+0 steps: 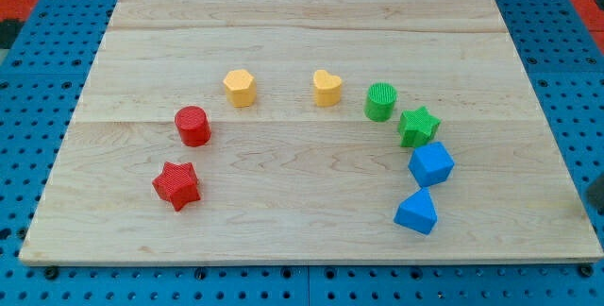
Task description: Move the arm below the blue cube
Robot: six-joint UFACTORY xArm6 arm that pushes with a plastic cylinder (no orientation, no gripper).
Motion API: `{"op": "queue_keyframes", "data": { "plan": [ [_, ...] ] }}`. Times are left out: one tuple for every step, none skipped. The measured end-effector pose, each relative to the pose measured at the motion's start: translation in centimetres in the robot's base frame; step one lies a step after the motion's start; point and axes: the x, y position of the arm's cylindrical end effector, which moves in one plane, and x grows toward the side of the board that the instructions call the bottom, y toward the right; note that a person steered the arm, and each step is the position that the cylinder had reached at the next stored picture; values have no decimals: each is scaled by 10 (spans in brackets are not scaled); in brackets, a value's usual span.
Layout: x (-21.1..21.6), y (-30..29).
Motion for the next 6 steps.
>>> {"op": "queue_keyframes", "data": {
  "plan": [
    [16,-87],
    [25,-127],
    [25,-127],
    [20,-127],
    [-1,-127],
    [-15,-127]
  ]
}}
